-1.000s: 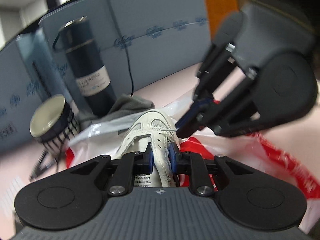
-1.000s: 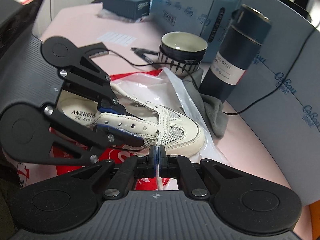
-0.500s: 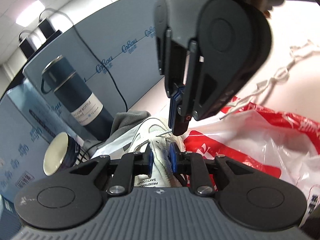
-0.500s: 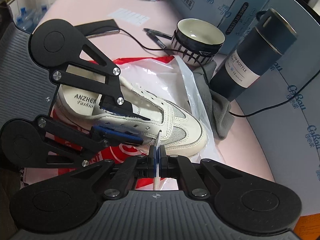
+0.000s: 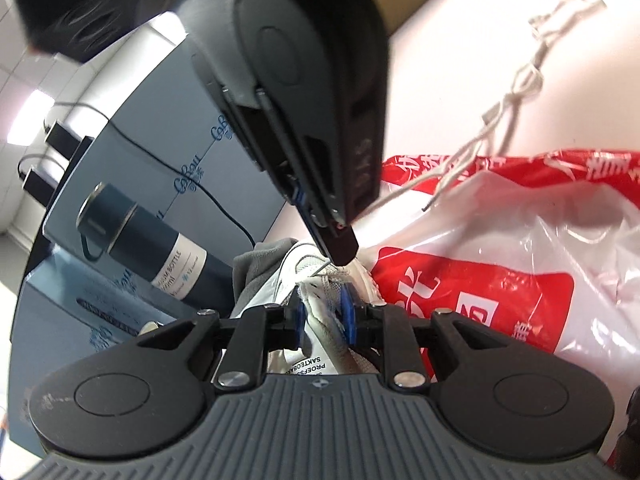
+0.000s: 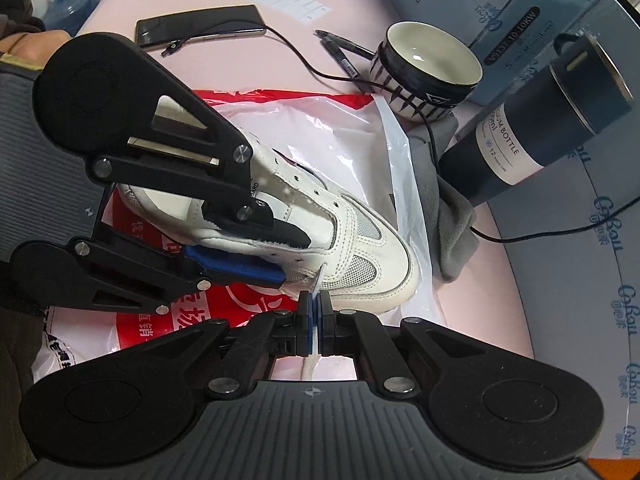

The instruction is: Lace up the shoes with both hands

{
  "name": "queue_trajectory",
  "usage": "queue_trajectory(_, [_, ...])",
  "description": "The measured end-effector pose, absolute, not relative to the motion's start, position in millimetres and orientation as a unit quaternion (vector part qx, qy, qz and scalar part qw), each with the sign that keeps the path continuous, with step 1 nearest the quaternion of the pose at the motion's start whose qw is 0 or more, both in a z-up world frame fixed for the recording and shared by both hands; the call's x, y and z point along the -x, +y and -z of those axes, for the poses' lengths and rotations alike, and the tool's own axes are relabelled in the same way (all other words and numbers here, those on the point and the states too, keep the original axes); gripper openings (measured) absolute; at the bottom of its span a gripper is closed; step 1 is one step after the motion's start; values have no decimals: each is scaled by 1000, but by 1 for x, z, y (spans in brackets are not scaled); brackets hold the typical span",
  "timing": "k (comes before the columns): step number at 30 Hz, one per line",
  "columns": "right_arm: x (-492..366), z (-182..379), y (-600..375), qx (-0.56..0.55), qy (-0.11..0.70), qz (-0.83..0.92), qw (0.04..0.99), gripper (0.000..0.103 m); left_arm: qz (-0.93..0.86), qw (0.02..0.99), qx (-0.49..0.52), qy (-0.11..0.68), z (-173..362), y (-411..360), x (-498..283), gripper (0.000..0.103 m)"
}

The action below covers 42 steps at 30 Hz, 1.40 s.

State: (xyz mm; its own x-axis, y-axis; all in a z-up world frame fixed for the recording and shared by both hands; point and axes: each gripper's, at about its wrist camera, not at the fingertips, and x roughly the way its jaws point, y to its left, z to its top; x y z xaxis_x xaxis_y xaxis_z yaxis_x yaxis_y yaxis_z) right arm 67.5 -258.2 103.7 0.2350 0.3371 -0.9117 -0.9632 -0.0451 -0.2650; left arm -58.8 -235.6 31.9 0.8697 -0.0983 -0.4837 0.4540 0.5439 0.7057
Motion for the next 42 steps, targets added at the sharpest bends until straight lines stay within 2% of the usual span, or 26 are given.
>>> queue_trajectory(25, [-74, -104, -256, 457, 303, -534, 644, 3, 149, 862, -438, 208, -36, -236, 57, 19])
queue_trajectory(26, [-75, -104, -258, 447, 303, -535, 649, 4, 149, 865, -430, 210, -37, -234, 57, 19])
queue_trajectory(28, [-76, -108, -265, 421, 302, -538, 665, 19, 150, 870, -418, 214, -39, -232, 57, 20])
queue_trajectory(30, [-74, -113, -273, 398, 299, -541, 678, 24, 150, 873, -411, 217, -40, -231, 58, 20])
queue_trajectory(38, [-71, -108, -292, 355, 303, -533, 706, 23, 147, 875, -405, 221, -42, -231, 59, 22])
queue_trajectory(40, [-70, -105, -292, 357, 305, -530, 706, 9, 146, 875, -405, 221, -43, -231, 60, 22])
queue_trajectory(42, [-69, -103, -291, 362, 304, -525, 707, 7, 145, 875, -405, 223, -43, -231, 60, 22])
